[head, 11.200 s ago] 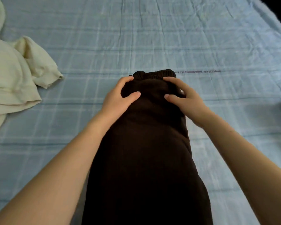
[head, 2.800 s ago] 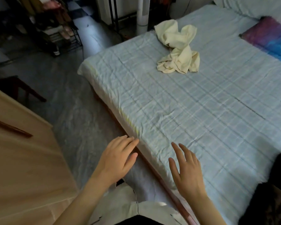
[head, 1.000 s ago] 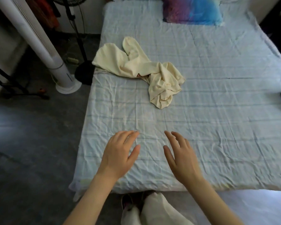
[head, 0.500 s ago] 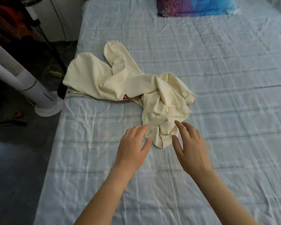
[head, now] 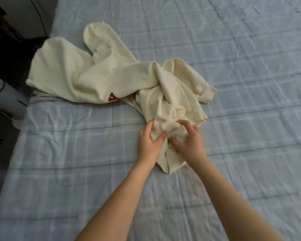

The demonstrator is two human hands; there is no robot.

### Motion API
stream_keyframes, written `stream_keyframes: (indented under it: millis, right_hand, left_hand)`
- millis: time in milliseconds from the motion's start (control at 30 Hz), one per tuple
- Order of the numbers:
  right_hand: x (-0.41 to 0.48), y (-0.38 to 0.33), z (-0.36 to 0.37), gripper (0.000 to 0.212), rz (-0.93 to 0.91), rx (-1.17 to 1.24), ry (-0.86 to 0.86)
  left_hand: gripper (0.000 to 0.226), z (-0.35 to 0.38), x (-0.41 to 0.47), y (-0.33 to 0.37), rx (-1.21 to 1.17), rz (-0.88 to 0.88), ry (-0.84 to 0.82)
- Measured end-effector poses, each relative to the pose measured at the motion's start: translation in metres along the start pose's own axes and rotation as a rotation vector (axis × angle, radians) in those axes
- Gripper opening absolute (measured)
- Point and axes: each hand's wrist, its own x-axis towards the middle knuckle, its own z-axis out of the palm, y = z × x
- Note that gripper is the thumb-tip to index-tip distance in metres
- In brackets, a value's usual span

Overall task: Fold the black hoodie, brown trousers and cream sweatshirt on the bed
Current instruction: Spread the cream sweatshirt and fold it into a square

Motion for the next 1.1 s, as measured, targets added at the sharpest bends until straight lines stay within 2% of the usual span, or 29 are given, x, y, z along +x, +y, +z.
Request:
stream_keyframes:
  millis: [67, 233, 500, 633, 767, 900, 1100]
  right_hand:
    - [-0.013, -0.008, -0.005, 0.046, -0.028, 0.01, -0.001]
    - [-0.084, -0.04, -0.025, 0.04, -0.112, -0.014, -0.021]
    - [-0.272, -0.095, -0.057, 0.046, -0.132, -0.055, -0.154]
    - [-0.37, -0.13, -0.084, 0.048, -0.121, 0.023, -0.104]
    - [-0.456, -0.164, -0.128, 0.048, 0.006, 0.229, -0.157]
    - [-0.516, -0.184, -0.176, 0.047, 0.018, 0.356, -0.158]
    - [-0.553, -0.172, -0.226, 0.024, 0.016, 0.405, -0.081]
  left_hand:
    - [0.057, -0.006, -0.017, 0.009, -0.061, -0.009, 0.034]
    - [0.049, -0.048, -0.102, 0.028, -0.139, -0.087, 0.108]
    - [0.043, -0.151, -0.299, 0.047, -0.129, -0.216, 0.132]
    - [0.04, -0.196, -0.395, 0.058, -0.147, -0.162, 0.132]
    - [0.04, -0.228, -0.471, 0.081, -0.179, -0.072, 0.095]
    - [0.038, -0.247, -0.525, 0.111, -0.166, 0.045, 0.039]
    - [0.035, -0.228, -0.579, 0.142, -0.113, 0.151, -0.015]
